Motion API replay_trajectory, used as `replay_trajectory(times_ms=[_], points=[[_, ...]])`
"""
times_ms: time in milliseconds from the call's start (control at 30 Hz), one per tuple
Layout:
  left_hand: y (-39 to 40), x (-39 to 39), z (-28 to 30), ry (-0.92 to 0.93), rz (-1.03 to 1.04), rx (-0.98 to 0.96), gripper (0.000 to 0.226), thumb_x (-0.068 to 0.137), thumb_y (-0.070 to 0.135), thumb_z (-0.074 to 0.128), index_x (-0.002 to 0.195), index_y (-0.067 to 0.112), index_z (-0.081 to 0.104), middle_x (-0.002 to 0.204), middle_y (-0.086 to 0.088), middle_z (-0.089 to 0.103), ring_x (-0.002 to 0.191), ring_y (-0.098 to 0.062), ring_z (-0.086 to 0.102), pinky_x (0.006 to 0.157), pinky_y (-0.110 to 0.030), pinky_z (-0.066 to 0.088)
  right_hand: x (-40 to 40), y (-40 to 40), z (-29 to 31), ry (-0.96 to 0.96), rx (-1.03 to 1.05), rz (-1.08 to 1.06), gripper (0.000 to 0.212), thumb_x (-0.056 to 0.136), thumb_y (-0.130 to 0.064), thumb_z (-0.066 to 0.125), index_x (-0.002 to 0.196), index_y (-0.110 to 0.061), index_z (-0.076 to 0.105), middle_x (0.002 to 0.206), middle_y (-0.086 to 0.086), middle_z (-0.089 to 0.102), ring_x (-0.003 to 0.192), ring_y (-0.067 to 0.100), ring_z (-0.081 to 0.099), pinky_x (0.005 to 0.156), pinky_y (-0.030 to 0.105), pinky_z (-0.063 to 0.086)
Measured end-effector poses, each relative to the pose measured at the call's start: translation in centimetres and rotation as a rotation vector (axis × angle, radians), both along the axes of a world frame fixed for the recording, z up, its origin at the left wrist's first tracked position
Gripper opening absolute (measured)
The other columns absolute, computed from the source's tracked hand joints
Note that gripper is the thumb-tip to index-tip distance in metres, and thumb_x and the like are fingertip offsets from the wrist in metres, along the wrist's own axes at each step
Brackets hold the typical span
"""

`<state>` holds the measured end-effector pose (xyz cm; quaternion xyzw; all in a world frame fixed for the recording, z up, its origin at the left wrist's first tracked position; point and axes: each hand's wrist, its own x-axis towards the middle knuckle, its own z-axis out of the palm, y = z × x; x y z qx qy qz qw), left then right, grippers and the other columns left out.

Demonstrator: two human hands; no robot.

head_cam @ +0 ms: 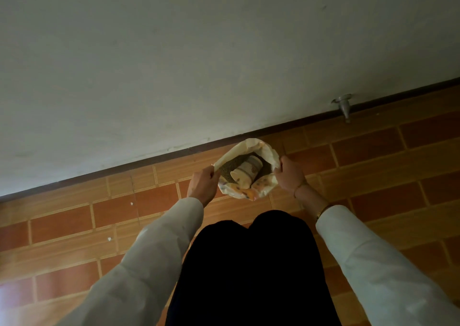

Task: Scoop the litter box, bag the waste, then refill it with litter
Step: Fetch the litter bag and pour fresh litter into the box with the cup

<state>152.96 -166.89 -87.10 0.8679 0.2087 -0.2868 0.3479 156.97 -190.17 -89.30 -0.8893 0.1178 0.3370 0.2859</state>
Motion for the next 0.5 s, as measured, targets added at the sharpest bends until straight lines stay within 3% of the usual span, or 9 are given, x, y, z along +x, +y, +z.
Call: replay_trajectory(times_ms=[133, 267, 367, 500], points=[[-0.3, -0.2, 1.6, -0.024, -0.016, 0.039, 0.023, 0.101, 0.028, 0.043, 0.096, 0.012, 0.06, 0.086, -0.009, 0.065, 0.069, -0.023, 0.053, 0.051, -0.029, 0.033, 0.1, 0.0, 1.3, 0.028, 0.04, 0.003, 0.027, 0.096, -0.023, 0.052, 0.113, -0.002, 0.055, 0.099, 0.014, 0.063, 0.091, 0.031, 0.06, 0.068, 0.029, 0.04], [-0.4, -0.4, 7.1, -0.078, -0.061, 0.023, 0.025, 0.099, 0.026, 0.049, 0.119, 0.015, 0.059, 0.108, -0.004, 0.064, 0.096, -0.019, 0.06, 0.077, -0.03, 0.047, -0.2, -0.4, 7.1, -0.03, 0.039, 0.06, 0.038, 0.097, -0.033, 0.05, 0.122, -0.004, 0.054, 0.111, 0.014, 0.066, 0.104, 0.029, 0.061, 0.079, 0.03, 0.046], [-0.1, -1.1, 13.1, -0.154, -0.097, 0.023, 0.029, 0.097, 0.025, 0.052, 0.124, 0.015, 0.057, 0.119, -0.005, 0.062, 0.109, -0.021, 0.057, 0.09, -0.034, 0.047, -0.8, -0.4, 13.7, -0.081, 0.046, 0.113, 0.045, 0.098, -0.036, 0.047, 0.13, -0.004, 0.051, 0.124, 0.014, 0.061, 0.115, 0.027, 0.057, 0.089, 0.034, 0.048], [-0.1, -1.8, 22.9, -0.198, -0.141, 0.055, 0.035, 0.098, 0.028, 0.052, 0.13, 0.016, 0.054, 0.131, -0.006, 0.058, 0.123, -0.025, 0.05, 0.102, -0.04, 0.042, -1.9, -0.5, 23.8, -0.167, 0.031, 0.202, 0.044, 0.098, -0.037, 0.048, 0.131, -0.008, 0.051, 0.123, 0.012, 0.06, 0.117, 0.026, 0.053, 0.092, 0.033, 0.045]])
